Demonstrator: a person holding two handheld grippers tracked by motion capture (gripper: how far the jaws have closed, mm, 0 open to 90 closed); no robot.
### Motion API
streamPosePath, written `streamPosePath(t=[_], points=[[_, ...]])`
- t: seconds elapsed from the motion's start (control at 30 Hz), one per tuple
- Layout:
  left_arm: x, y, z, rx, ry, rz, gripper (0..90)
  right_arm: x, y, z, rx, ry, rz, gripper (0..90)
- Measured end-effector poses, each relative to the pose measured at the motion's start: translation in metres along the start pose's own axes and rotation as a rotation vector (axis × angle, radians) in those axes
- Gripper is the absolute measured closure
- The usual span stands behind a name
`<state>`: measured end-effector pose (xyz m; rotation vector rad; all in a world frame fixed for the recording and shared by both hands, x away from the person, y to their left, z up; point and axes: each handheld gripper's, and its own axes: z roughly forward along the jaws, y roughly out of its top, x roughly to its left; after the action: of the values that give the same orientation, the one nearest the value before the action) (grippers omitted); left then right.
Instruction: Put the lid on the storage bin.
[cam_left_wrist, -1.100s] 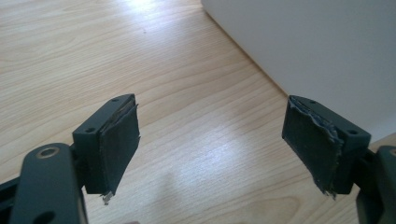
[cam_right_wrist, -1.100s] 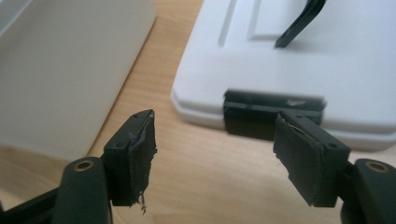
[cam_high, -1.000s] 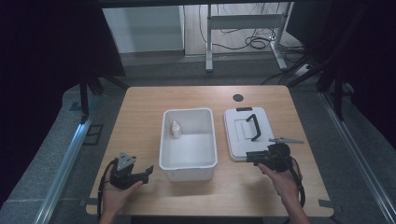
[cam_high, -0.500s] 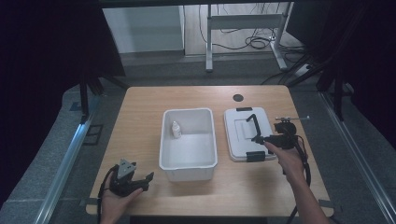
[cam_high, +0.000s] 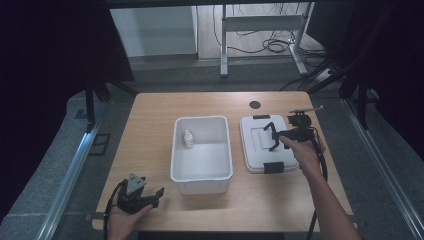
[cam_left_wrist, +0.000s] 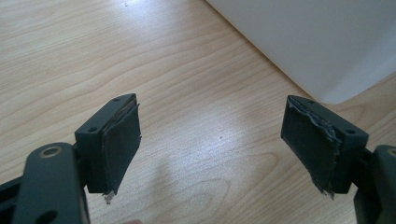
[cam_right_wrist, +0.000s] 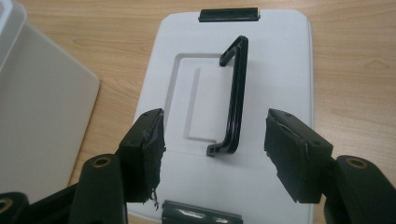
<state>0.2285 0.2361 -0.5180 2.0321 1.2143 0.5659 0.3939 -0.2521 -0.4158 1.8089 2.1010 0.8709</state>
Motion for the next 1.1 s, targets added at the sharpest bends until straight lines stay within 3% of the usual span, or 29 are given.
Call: streamPosePath(t=[0.2,0.4,0.63,1.1], points=[[0.001,0.0,0.002,0.008,-0.002,0.003,19.9,0.0,0.02,0.006,0.033,-0.001,0.003,42.7],[0.003,0.0,0.003,0.012,-0.003,0.002,20.0,-0.01,0.037,0.013,0.087,-0.012,0.025,45.3],[0.004,-0.001,0.0,0.009,0.004,0.007,20.2,-0.019,0.046,0.025,0.136,0.0,0.039,53.9],[-0.001,0.0,0.001,0.014,-0.007,0.027,20.7,-0.026,0.054,0.056,0.254,-0.01,0.06,60.8]])
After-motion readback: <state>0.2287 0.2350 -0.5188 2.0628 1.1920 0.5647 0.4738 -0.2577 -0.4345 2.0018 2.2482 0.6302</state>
